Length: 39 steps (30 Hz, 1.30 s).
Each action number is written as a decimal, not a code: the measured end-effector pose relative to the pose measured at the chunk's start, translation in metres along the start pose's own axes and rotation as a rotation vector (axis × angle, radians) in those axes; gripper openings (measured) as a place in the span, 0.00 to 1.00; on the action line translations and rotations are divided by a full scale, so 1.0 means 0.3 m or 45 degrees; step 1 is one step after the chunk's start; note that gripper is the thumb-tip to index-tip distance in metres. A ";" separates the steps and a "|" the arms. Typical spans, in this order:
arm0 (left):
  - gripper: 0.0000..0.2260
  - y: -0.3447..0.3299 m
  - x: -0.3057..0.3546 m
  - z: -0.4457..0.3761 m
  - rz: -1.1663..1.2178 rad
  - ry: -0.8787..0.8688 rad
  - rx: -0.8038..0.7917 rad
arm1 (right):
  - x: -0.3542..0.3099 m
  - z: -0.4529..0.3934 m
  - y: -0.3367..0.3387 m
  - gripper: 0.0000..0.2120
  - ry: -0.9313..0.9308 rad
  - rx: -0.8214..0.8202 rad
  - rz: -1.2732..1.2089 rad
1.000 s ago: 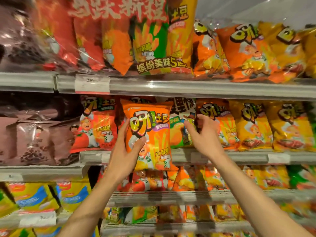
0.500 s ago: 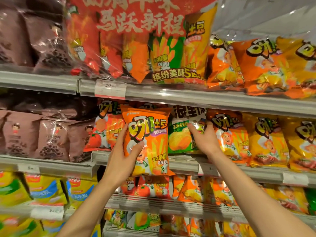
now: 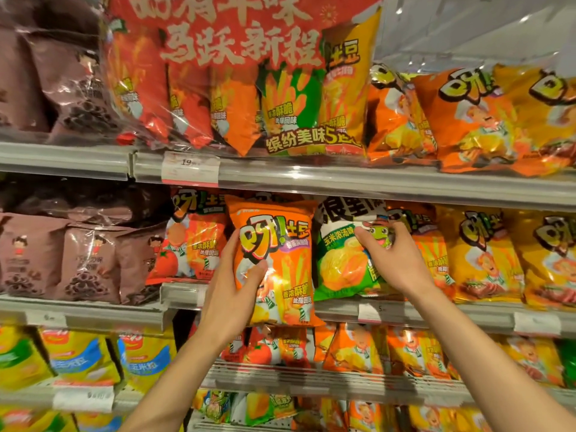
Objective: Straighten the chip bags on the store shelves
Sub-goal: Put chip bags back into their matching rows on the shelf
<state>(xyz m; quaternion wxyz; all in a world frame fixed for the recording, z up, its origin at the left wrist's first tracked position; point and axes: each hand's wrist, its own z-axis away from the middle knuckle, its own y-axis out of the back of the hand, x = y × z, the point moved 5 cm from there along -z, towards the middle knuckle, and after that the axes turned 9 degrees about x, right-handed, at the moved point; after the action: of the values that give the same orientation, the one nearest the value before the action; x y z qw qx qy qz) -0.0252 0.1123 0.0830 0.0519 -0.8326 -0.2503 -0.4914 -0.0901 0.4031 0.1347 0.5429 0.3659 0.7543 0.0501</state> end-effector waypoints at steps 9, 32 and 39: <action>0.31 -0.227 0.052 -0.066 -0.056 -0.050 -0.047 | 0.143 0.071 0.221 0.35 -0.068 0.142 0.002; 0.26 -0.536 0.046 -0.128 -0.555 -0.204 0.018 | 0.275 0.094 0.360 0.45 -0.147 0.243 -0.124; 0.30 -0.538 0.022 -0.121 -0.595 -0.244 -0.123 | 0.268 0.100 0.351 0.41 -0.162 0.229 -0.107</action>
<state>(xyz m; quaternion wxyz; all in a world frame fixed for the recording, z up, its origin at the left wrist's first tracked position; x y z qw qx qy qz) -0.1269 0.2430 0.0815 -0.1268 -0.7965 -0.4158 -0.4203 -0.0235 0.5188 0.1094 0.5562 0.3836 0.7344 -0.0641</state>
